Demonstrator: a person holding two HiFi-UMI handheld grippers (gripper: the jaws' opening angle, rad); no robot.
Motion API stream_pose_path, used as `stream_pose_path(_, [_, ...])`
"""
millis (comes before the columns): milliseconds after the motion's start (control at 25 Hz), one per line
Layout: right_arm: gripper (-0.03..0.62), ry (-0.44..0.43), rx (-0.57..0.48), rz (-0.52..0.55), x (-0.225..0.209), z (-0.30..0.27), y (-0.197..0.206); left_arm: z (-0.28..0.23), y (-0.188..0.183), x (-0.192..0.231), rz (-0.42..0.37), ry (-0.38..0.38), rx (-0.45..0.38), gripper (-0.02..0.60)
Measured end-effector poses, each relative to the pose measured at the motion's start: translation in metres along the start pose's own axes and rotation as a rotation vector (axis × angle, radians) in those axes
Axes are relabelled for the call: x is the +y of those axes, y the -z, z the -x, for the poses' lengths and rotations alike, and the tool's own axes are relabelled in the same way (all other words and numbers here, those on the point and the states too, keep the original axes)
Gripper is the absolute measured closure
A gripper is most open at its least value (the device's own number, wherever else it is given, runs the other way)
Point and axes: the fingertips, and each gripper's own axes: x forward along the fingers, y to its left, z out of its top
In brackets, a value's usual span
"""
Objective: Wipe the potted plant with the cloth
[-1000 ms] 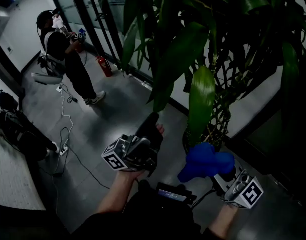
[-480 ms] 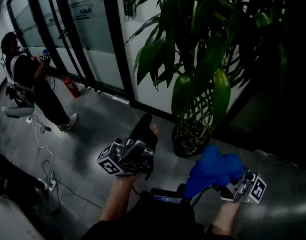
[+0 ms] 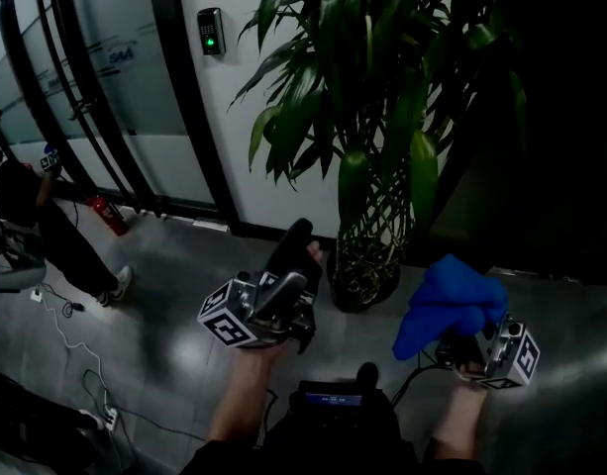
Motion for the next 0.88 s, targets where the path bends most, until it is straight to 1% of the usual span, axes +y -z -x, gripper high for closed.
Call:
stream_pose_path(120, [0.52, 0.059, -0.025, 0.024, -0.01, -0.003, -0.01, -0.008, -0.005, -0.006, -0.011, 0.023, 0.018, 0.141])
stream_pose_path(240, [0.52, 0.084, -0.033, 0.062, -0.036, -0.011, -0.026, -0.035, -0.006, 0.004, -0.02, 0.039, 0.035, 0.141])
stream_pose_path(400, [0.52, 0.11, -0.042, 0.129, -0.075, -0.007, -0.047, -0.072, 0.008, 0.016, -0.051, 0.055, 0.07, 0.141])
stream_pose_path(520, [0.52, 0.127, -0.049, 0.154, -0.101, -0.003, -0.06, -0.099, 0.018, 0.019, -0.083, 0.065, 0.097, 0.141])
stream_pose_path(640, [0.52, 0.11, -0.061, 0.172, -0.132, -0.01, -0.071, -0.136, 0.024, 0.031, -0.144, 0.073, 0.147, 0.141])
stream_pose_path(760, [0.52, 0.077, -0.079, 0.191, -0.154, -0.015, -0.08, -0.167, 0.03, 0.05, -0.191, 0.041, 0.193, 0.141])
stream_pose_path(880, [0.52, 0.063, -0.078, 0.204, -0.175, -0.019, -0.085, -0.189, 0.034, 0.065, -0.22, 0.004, 0.208, 0.141])
